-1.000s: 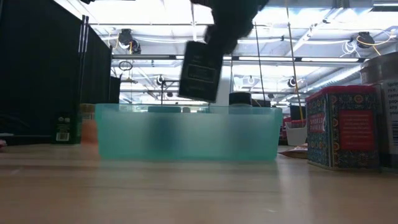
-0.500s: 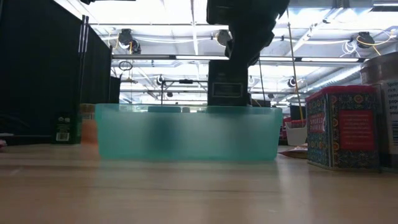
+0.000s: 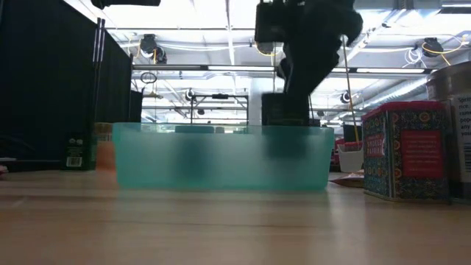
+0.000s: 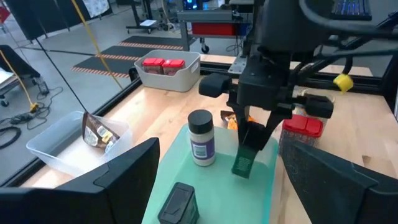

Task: Sort spices by type
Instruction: Put the bottom black spice can into the green bin

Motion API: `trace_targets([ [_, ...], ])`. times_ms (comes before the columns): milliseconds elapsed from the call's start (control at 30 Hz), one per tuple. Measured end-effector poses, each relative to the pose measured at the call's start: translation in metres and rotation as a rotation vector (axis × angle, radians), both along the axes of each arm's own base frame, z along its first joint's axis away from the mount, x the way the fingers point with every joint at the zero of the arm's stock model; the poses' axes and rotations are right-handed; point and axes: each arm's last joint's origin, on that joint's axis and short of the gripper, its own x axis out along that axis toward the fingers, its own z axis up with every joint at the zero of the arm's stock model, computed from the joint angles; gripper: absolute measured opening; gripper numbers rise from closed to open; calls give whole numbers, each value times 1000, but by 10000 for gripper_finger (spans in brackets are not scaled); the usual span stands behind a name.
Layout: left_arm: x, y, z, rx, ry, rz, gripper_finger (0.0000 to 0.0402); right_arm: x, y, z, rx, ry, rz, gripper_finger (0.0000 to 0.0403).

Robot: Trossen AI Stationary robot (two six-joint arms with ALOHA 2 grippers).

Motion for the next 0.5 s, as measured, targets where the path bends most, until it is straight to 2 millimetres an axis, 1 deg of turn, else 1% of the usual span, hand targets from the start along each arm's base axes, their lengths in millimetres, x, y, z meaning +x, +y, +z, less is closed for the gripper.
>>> trace_targets([
  [100,0,0,0,0,0,0,333,0,0,-4,-2,-6,9,107],
  [267,0,0,0,1,1,0,333,-1,0,-5,-6,-7,19,108],
  [400,0,0,0,1,1,0,333,0,0,-5,-10,-8,27,132],
  [500,0,0,0,1,1,0,333,0,0,-5,-12,-9,27,142],
])
